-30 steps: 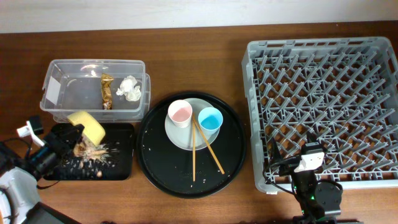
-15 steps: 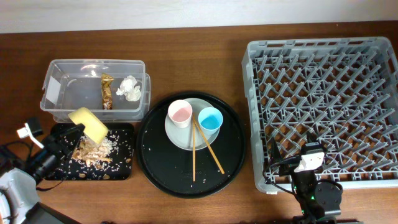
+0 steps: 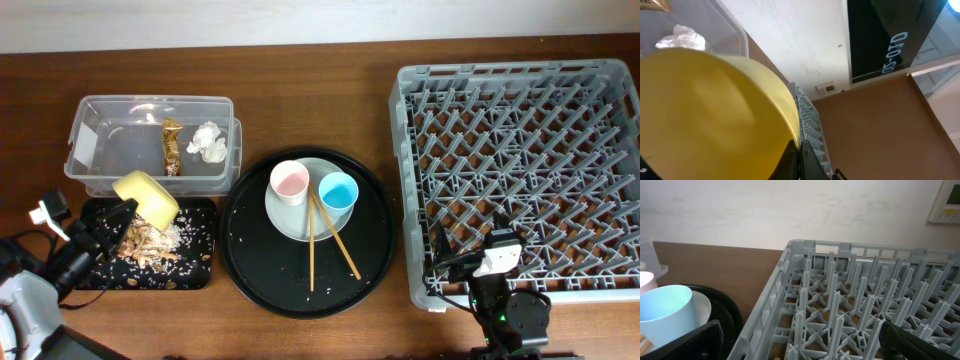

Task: Sort waste into correct bins and load items into the dishwasher rack
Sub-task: 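Tip the yellow bowl over the black tray to dump the scraps, then set the empty yellow bowl back on the round tray with the left gripper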

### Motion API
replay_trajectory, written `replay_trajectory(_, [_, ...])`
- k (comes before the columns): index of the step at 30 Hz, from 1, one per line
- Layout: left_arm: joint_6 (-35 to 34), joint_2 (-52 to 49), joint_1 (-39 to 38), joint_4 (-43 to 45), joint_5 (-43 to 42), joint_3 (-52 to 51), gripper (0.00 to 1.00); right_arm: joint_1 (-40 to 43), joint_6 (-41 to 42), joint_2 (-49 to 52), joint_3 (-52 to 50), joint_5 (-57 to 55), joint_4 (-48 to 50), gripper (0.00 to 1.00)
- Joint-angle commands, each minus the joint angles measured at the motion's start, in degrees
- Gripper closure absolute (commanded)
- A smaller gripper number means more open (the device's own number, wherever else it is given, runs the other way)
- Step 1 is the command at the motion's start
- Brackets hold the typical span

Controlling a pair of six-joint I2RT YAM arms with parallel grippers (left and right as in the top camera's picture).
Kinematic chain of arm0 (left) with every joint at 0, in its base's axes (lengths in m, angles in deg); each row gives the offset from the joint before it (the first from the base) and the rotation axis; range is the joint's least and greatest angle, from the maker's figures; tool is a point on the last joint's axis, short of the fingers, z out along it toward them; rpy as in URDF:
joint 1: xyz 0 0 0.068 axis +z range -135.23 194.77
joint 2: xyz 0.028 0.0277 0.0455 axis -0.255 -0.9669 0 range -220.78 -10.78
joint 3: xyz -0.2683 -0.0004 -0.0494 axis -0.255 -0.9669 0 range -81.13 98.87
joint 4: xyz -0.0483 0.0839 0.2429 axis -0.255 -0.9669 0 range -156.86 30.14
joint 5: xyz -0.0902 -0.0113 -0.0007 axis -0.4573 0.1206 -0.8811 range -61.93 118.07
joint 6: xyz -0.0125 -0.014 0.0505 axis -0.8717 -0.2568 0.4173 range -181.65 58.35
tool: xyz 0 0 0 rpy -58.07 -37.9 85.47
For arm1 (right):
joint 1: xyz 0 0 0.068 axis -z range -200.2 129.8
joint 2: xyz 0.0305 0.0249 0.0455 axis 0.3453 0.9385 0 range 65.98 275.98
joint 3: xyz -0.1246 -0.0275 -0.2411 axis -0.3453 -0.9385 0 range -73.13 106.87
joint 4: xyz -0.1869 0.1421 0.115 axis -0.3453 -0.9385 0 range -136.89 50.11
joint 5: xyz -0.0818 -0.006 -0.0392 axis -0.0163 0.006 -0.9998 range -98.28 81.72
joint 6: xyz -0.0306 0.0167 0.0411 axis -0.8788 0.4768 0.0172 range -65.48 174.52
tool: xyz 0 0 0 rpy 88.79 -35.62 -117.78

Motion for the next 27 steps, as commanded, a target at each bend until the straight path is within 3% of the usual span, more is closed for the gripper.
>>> replay_trajectory(1, [3.5,0.1,0.3,-1.1,-3.0,-0.2,1.0,0.4,0.1,-0.3,-0.3,-0.3,-0.3,0.02])
replay_trajectory(3, [1.6,0.1,0.3,0.8,2.6,-0.2,1.0,0.4,0.1,-0.3,-0.3,-0.3,-0.3,0.02])
replay_trajectory(7, [-1.8,0.2,0.2,-0.3,1.5,-0.1,1.0,0.4,0.1,-0.3,-0.3,-0.3,-0.3,0.02])
replay_trajectory(9, [-5.0,0.6,-1.1,-0.3,10.0,0.4,1.0,0.4,0.1,-0.3,-0.3,-0.3,-0.3,0.02])
replay_trajectory(11, [-5.5,0.8,-4.5,-0.3,13.4,1.6,1.0,0.4,0.1,-0.3,-0.3,-0.3,-0.3,0.02])
replay_trajectory(15, [-14.6,1.9,-20.8,-0.2,26.7,7.1,1.0,0.4,0.1,-0.3,-0.3,-0.3,-0.3,0.02])
replay_trajectory(22, [-26.1,2.0,-57.9,-2.4,62.8,10.0,1.0,0.4,0.1,-0.3,-0.3,-0.3,-0.3,0.02])
replay_trajectory(27, [-28.9,2.0,-72.7,-4.8,71.0,10.0,1.0,0.4,0.1,-0.3,-0.3,-0.3,-0.3,0.02])
